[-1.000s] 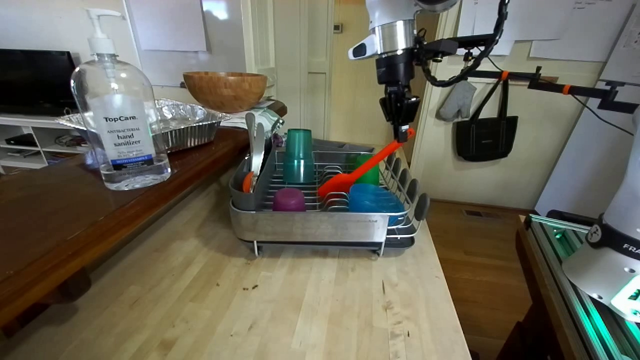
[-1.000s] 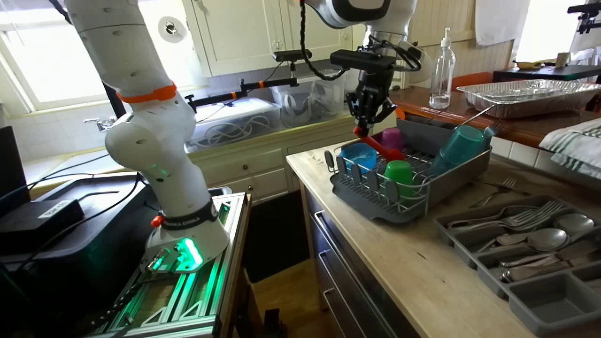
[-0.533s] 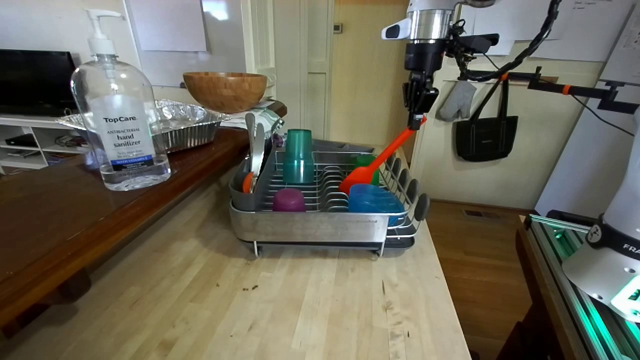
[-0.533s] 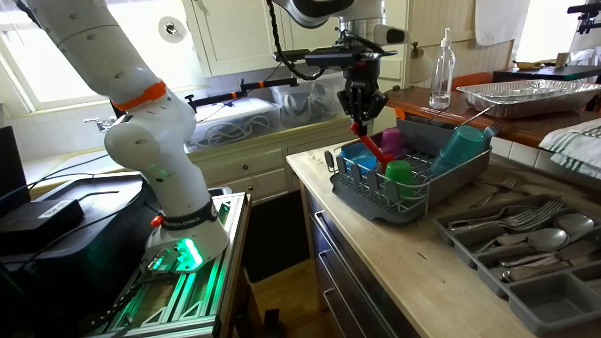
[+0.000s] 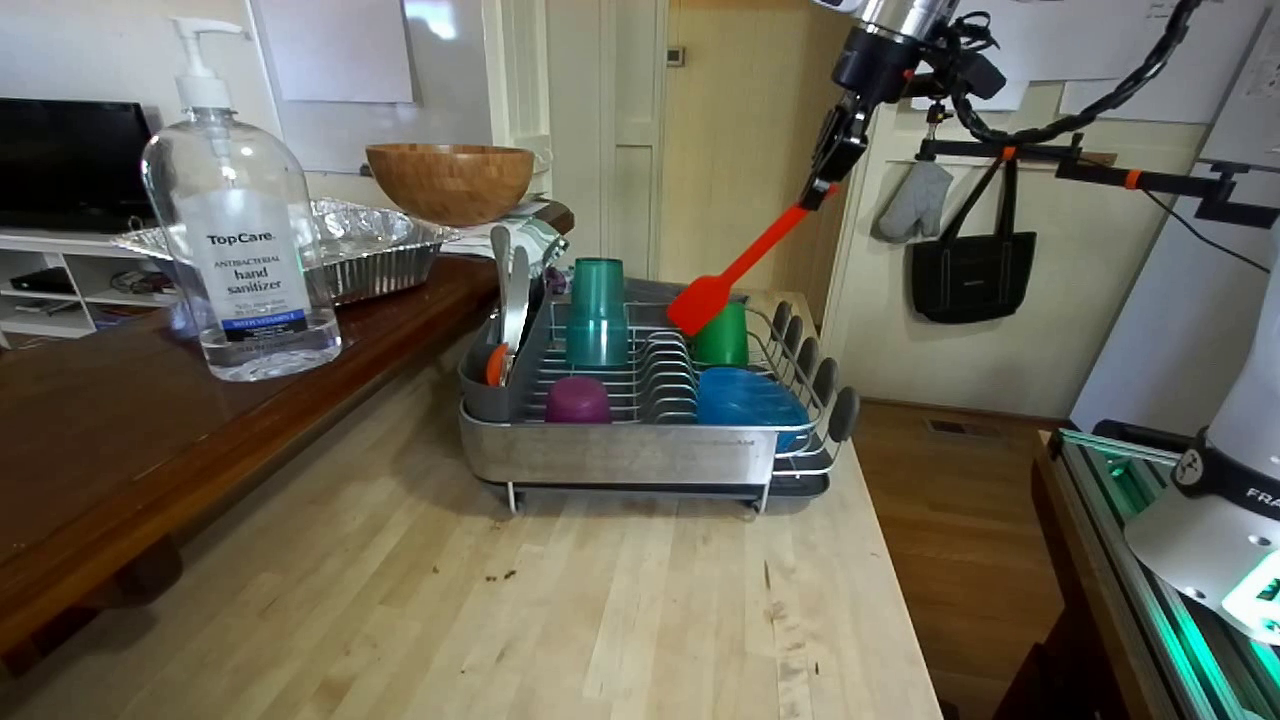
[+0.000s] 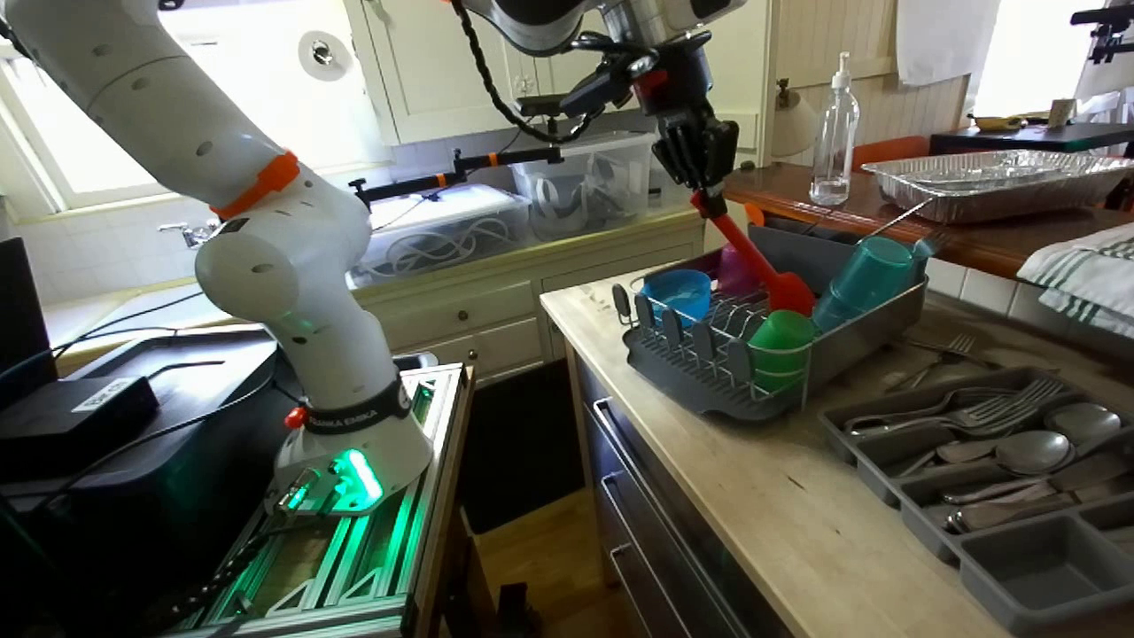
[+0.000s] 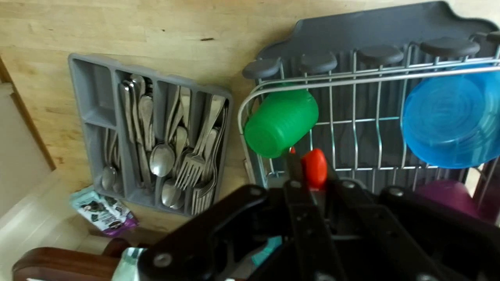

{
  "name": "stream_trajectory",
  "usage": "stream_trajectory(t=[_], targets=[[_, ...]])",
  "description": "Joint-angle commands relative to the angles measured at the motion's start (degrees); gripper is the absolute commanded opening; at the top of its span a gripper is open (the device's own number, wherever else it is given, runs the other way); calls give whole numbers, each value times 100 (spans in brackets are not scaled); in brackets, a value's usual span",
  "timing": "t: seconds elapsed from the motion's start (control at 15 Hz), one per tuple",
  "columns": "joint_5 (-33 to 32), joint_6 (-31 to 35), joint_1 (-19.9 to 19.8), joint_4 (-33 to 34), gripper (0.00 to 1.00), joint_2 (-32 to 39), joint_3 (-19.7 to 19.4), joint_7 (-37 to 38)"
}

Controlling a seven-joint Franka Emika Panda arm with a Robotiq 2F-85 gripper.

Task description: Remove the orange spatula from the drying rack, put it in the utensil holder, remove the blue bowl and put it on the table

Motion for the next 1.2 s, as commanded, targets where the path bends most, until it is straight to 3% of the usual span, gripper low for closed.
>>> stream_trajectory(t=[0.0,0.27,0.4,0.47,0.73,0.8,0.87,1.0,1.07,1.13], targets=[[-331,715,-302,-867,3,-873,104,855],[-759,1379,-820,-1559,3,-1614,315,1560],[-1016,1354,-1132,-1764,3,-1951,451,1724],[-1085,1096,-1218,-1340,3,-1766,502,1703],[-1202,1483,-1075,-1349,3,-1634,-7,949],[-1135,1242,-1148,-1342,3,-1746,240,1271],[-1131,1252,-1146,-1342,11,-1743,188,1219],[-1131,1251,-1146,-1342,11,-1741,191,1223],[-1133,1251,-1144,-1342,3,-1742,203,1227],[-1219,1443,-1247,-1333,3,-1686,226,1284]])
